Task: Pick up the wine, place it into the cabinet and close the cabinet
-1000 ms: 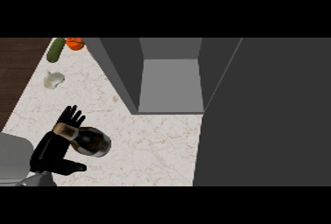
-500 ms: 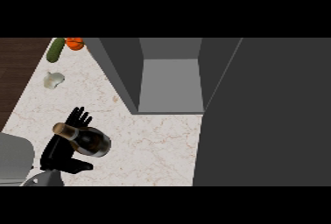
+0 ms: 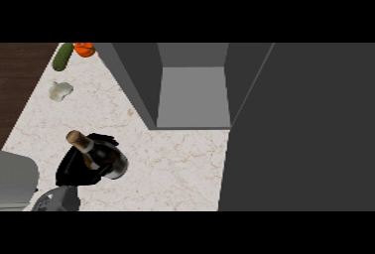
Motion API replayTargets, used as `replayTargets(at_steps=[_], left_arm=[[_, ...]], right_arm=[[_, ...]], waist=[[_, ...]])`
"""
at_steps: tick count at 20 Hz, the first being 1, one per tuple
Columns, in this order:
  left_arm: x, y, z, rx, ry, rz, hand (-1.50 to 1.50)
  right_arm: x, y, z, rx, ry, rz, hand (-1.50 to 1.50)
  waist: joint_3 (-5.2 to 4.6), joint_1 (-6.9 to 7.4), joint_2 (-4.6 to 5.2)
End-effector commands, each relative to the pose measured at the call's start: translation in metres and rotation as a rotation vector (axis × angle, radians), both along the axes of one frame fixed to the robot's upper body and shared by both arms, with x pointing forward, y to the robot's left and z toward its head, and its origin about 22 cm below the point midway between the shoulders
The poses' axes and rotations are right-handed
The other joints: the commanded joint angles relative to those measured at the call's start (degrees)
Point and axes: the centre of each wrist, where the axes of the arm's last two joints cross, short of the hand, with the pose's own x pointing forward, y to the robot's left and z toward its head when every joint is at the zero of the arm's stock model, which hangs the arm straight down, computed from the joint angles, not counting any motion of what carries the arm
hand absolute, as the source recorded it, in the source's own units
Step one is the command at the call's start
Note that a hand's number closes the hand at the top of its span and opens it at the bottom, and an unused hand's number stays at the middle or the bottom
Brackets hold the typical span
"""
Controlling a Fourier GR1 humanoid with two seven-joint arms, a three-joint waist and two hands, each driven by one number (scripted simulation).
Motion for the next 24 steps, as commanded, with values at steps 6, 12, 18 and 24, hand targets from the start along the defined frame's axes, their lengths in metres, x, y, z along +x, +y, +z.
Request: replayTargets(at_steps=[6,12,18,24], left_arm=[[0.006,0.008,0.005,0.132,-0.098,-0.049,1.5],[-0.033,0.004,-0.004,0.232,-0.163,0.224,1.5],[-0.021,0.01,0.028,0.276,-0.297,0.298,1.5],[-0.024,-0.016,0.056,0.268,-0.391,0.322,1.5]], right_arm=[[-0.034,-0.005,0.006,0.035,-0.032,0.041,-1.5],[-0.02,0.0,0.002,0.044,-0.024,0.015,-1.5],[-0.03,0.0,0.001,0.024,-0.04,0.024,-1.5],[-0.025,-0.006,0.01,0.029,-0.032,0.03,-1.5]], waist=[[-0.01,-0.19,0.02],[0.04,0.68,-0.19],[0.06,0.46,-0.24],[0.05,0.75,-0.2]])
